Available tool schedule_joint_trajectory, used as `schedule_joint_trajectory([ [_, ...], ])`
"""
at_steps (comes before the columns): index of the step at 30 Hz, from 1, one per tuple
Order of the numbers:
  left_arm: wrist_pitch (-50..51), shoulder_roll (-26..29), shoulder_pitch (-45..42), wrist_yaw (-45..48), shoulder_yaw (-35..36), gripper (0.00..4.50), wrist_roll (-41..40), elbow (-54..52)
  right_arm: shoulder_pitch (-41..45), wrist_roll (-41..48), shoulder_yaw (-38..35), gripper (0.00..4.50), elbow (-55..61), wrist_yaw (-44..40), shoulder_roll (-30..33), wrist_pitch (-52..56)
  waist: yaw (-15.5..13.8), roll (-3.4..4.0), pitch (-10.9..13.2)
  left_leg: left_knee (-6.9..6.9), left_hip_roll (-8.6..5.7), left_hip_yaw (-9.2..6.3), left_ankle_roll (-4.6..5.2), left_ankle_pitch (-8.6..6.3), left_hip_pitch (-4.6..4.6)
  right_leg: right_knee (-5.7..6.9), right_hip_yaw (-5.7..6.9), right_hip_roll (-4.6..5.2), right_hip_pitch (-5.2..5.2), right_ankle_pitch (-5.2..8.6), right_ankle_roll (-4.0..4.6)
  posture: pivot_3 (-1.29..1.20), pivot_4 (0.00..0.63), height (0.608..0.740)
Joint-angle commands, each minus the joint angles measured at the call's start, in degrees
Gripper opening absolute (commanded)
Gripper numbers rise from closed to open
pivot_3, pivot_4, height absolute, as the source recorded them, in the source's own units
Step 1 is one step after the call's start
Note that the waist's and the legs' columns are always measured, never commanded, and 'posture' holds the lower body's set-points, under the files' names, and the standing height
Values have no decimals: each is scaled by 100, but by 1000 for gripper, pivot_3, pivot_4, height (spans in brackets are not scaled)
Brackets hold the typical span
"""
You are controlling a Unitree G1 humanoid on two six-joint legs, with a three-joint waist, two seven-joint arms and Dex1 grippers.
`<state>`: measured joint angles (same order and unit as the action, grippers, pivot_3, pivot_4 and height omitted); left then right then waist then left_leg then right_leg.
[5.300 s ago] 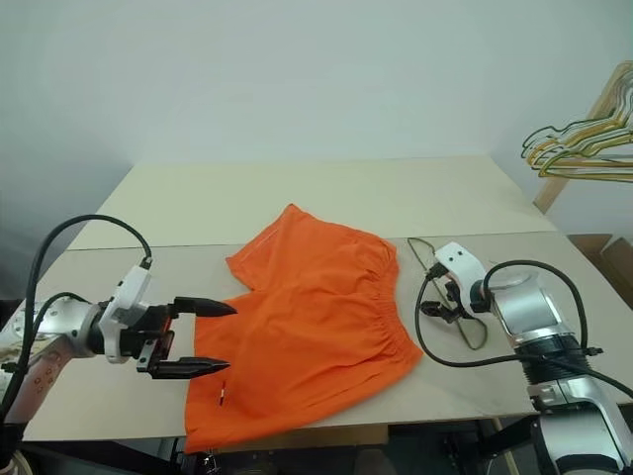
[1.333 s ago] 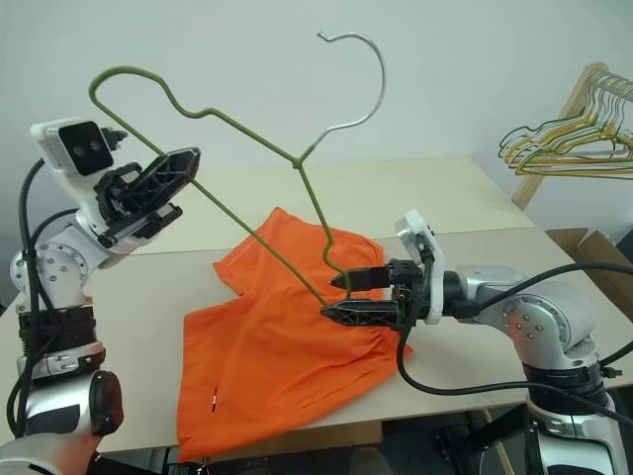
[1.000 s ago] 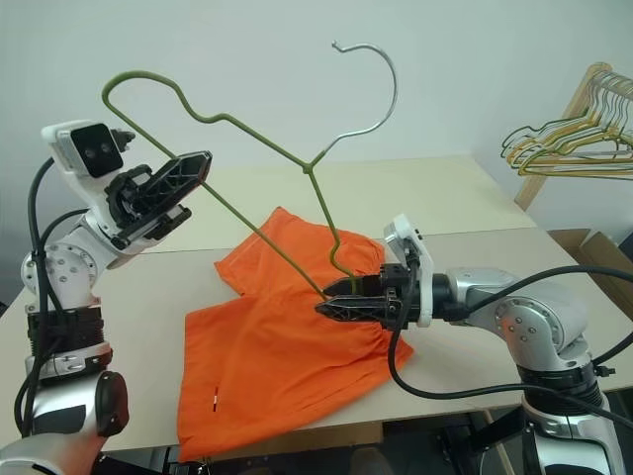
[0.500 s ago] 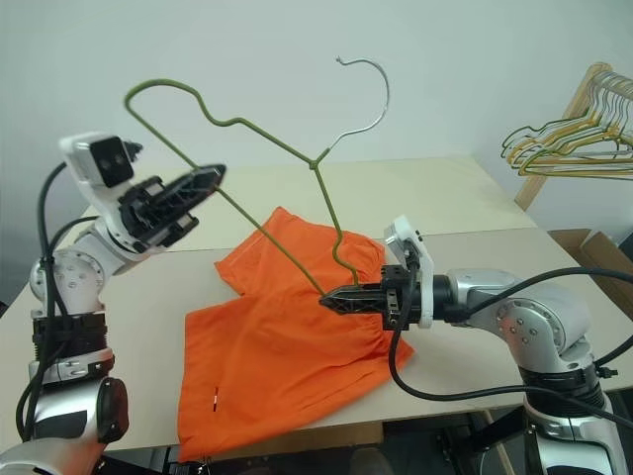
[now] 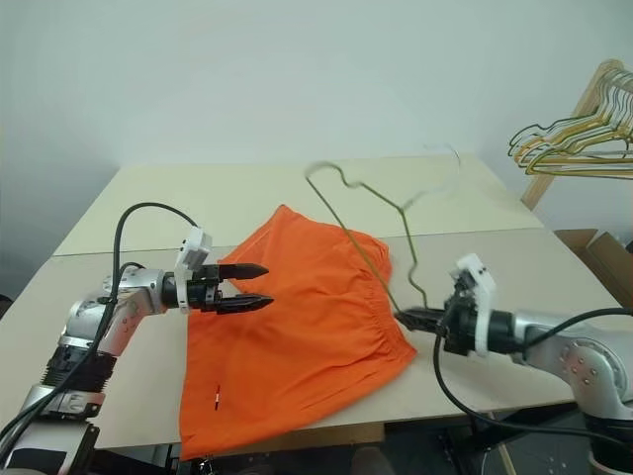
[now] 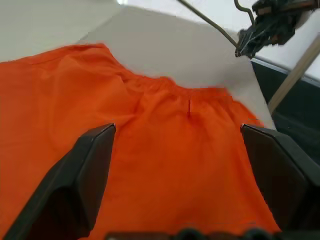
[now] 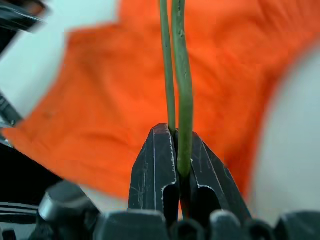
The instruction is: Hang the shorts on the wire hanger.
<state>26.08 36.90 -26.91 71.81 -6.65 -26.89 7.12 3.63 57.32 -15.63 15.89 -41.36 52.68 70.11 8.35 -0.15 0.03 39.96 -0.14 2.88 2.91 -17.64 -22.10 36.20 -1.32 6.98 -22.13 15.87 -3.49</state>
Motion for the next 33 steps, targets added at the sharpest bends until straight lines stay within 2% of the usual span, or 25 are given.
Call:
schedule_joint_trajectory([
  [1,-440,155,-114,152,-253,4358,483,-121,-75,457,-450,0,-415,-413,471,780,11,11,1,0,0,6,4,-1,0,-1,-2,-1,-1,0,0,-272,0,740],
  [7,-868,113,-67,-44,-430,4358,1046,40,-682,750,-918,0,-1184,-1280,1309,1739,33,14,0,4,4,16,21,-3,6,0,-5,-53,8,0,-1,-288,0,740],
  [16,-975,158,47,74,-397,4358,1096,-167,-1994,299,-1118,0,-1314,-2291,2043,1547,38,14,-1,12,4,32,33,-7,9,0,4,-76,11,-1,-12,-289,0,740],
  [33,-918,290,252,124,-407,4358,1126,-402,-2065,148,-777,0,-1014,-2388,1712,1554,32,13,-2,24,6,34,36,-9,10,2,0,-89,15,-3,-16,-276,0,740],
])
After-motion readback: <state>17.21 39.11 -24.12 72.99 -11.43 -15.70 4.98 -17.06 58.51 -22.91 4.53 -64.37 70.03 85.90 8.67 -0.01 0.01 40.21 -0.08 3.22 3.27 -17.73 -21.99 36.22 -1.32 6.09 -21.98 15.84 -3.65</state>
